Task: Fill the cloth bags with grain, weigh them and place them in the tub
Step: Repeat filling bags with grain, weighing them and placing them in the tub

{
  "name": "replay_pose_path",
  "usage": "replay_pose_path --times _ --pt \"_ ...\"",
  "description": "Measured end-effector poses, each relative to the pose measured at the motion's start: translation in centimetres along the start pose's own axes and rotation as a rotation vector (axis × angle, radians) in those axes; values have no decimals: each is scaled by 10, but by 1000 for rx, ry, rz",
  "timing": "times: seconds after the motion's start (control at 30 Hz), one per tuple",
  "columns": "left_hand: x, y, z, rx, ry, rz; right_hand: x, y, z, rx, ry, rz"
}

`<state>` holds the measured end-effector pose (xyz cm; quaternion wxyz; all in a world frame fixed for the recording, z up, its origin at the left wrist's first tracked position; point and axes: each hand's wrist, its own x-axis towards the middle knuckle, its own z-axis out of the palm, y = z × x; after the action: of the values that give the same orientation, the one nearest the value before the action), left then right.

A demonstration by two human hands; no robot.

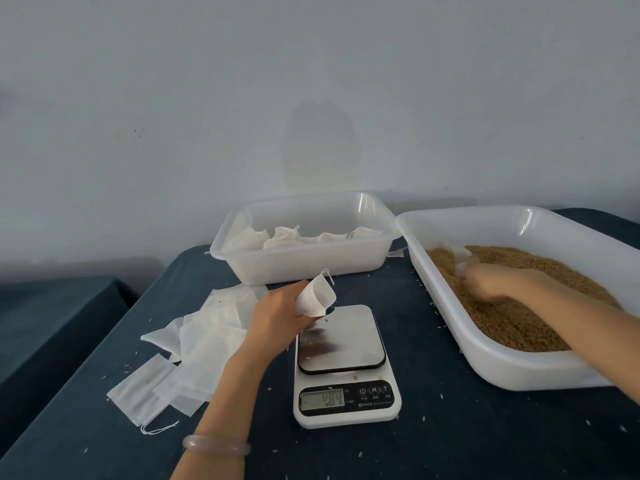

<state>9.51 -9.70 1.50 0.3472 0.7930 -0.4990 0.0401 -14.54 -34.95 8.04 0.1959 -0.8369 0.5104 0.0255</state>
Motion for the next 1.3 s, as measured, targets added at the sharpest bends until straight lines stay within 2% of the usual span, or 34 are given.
replay_pose_path --times 0.07,0.13,0.3,0.5,0.6,0.73,0.83,1.0,1.07,1.17,1.3 --pt "0 2 0 4 -3 15 -1 -1 0 81 -43 -132" --pt "-1 3 0 12 -9 22 -1 1 -2 183 -70 -169" --pt "-1 9 -4 31 33 -17 11 12 -9 459 -70 33" --pt "-2 15 -8 -189 98 -110 17 26 -20 740 -92 52" --pt "-3 18 -8 -279 98 -96 16 30 -25 762 -71 70" --pt "-4 19 -8 -333 86 -95 5 34 -32 606 32 51" --pt "-4 21 -9 -365 59 -103 -8 35 -37 477 125 -86" --pt "-4 23 -11 -404 -3 -113 -34 23 -36 403 191 -449" --pt "-5 23 -11 -402 -29 -122 -45 11 -35 439 171 -552" --pt "-5 22 -12 -370 -46 -127 -58 -6 -32 478 40 -669" --pt "-5 18 -12 -346 -65 -144 -67 -21 -26 373 -26 -762"
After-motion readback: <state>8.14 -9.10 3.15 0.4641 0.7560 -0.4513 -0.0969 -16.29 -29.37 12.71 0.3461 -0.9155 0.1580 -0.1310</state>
